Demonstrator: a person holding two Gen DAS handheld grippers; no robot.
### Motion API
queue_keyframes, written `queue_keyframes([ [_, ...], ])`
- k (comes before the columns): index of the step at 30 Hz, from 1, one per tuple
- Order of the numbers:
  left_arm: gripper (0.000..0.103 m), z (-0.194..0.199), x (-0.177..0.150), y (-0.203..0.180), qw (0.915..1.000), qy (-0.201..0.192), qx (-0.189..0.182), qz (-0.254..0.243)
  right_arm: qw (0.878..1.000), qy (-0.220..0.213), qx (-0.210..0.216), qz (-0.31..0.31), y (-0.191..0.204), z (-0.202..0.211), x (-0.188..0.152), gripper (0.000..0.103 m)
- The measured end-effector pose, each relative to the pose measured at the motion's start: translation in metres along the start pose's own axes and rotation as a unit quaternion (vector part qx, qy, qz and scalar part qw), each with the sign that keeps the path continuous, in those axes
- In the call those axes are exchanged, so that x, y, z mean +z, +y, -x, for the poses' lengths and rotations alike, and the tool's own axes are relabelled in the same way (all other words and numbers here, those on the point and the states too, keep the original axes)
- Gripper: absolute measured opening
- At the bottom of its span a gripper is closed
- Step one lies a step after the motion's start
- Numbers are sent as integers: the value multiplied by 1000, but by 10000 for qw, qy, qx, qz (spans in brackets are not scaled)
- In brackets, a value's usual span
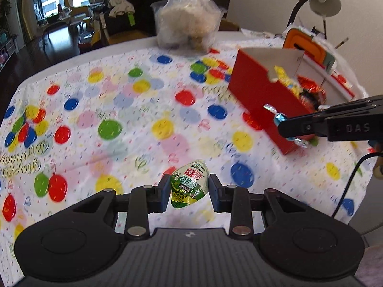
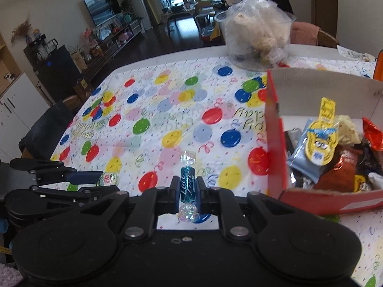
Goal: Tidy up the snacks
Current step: 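Carry both candies into the red box and open both tools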
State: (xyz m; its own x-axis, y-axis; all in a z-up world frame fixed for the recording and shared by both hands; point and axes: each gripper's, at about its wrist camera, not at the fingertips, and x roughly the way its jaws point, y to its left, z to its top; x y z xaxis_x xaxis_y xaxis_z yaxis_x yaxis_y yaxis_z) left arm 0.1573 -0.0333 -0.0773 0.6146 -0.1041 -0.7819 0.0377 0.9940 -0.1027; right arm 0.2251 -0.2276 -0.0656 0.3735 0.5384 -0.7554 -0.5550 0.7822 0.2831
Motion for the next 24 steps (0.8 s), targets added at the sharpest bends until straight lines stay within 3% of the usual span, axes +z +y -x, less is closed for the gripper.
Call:
queue_keyframes([
  [16,33,-19,96,-90,9966,-426,-451,-541,9943,-730,-718,-304,-101,49,32,11],
  [24,33,-54,128,-143,9940,-157,-532,-939,9900,-720,-1095,-525,-157,50,31,11],
])
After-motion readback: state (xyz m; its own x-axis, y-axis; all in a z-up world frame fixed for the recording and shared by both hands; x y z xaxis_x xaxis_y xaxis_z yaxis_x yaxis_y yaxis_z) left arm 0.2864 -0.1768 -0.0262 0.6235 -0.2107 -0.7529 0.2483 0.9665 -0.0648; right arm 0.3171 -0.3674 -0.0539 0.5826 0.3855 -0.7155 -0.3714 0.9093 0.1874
